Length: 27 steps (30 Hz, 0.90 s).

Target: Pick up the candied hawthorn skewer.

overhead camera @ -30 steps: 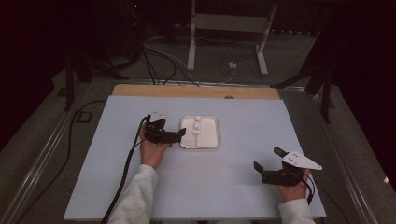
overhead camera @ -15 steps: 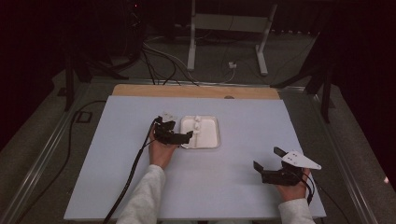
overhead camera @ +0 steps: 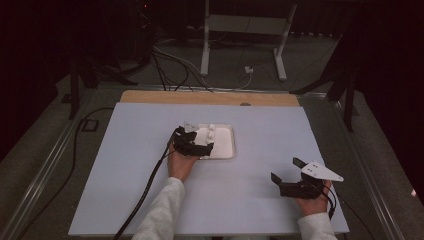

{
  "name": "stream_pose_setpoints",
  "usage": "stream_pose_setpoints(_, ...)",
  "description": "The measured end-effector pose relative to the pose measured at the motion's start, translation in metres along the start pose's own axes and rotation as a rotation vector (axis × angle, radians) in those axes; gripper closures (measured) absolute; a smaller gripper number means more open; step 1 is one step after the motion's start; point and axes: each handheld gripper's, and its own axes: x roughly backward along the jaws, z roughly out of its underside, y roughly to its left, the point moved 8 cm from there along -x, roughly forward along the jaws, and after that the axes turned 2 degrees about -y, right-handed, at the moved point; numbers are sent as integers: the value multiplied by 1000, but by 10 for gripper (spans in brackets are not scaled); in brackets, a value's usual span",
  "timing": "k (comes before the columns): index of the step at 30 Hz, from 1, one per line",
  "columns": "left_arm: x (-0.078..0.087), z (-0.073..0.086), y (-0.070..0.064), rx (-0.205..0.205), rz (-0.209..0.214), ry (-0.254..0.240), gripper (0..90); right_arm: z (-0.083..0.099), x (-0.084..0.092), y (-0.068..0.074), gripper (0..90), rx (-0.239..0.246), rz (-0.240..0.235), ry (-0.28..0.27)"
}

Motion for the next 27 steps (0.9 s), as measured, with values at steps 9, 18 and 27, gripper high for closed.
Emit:
stream_pose_setpoints(9, -8, 6, -6, -45, -49, 43, 59, 0, 0, 0, 0, -1, 0, 2)
stream_pose_setpoints(18, -5, 2, -17, -86, -56, 44, 181, 1, -1, 0, 0, 0, 1, 3)
stream_pose_setpoints(27, -14, 13, -23, -134, -75, 116, 407, 1, -1, 0, 0, -3, 3, 3)
